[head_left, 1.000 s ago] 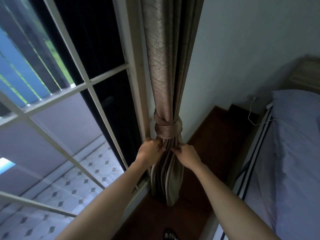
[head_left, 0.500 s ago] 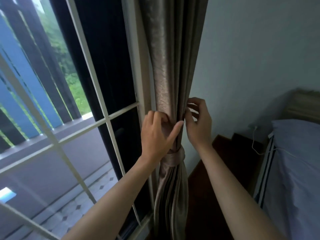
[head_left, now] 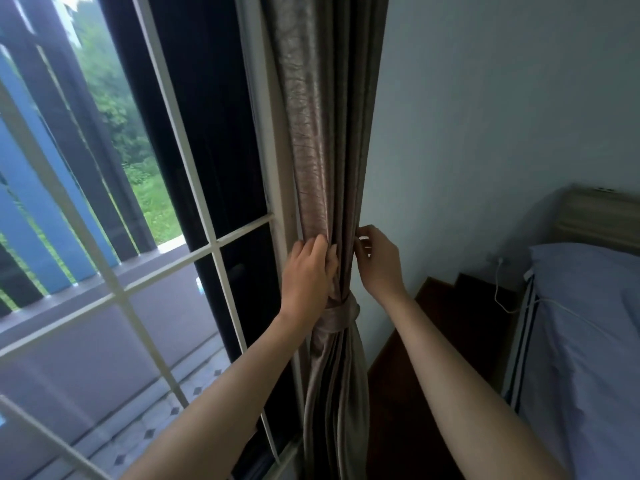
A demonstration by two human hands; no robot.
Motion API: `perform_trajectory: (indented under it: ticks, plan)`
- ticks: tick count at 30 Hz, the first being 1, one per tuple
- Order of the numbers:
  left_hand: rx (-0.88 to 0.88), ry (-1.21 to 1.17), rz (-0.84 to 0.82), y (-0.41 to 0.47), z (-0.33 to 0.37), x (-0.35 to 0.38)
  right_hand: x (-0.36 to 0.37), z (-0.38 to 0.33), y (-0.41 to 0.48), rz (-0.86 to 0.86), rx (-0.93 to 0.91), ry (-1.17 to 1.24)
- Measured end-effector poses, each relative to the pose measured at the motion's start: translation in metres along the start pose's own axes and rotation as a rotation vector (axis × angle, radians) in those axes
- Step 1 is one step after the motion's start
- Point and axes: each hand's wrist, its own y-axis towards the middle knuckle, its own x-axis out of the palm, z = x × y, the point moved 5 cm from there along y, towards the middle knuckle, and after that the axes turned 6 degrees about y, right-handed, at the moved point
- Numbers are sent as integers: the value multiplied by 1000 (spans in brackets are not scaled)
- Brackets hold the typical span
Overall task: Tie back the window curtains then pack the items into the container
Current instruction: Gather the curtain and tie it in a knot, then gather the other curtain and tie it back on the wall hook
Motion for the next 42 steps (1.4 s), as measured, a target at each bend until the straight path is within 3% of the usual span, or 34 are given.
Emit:
perform_trajectory:
  ticks: [18,21,24,26,31,35,42]
  plan:
    - [-24,88,-19,-20,-4,-30,-5,-9,-21,-3,15,20]
    - [18,135,-18,-21,-4,-42,-9,-19,-32,102,35,98]
    - [63,173,29,-23,-5,-66,-25,-58,-45,384,-235,89]
    - [82,189,77,-25,-8,-88,-24,-94,-51,449,-413,96]
    - [80,280,218,-34,-26,-163,21,-175,-59,293,-645,236]
    - [134,400,373,-58,-36,-248,85,-232,-72,132,-682,399]
    - [-81,859,465,-120,-63,-398,169,-346,-135,-119,-821,682]
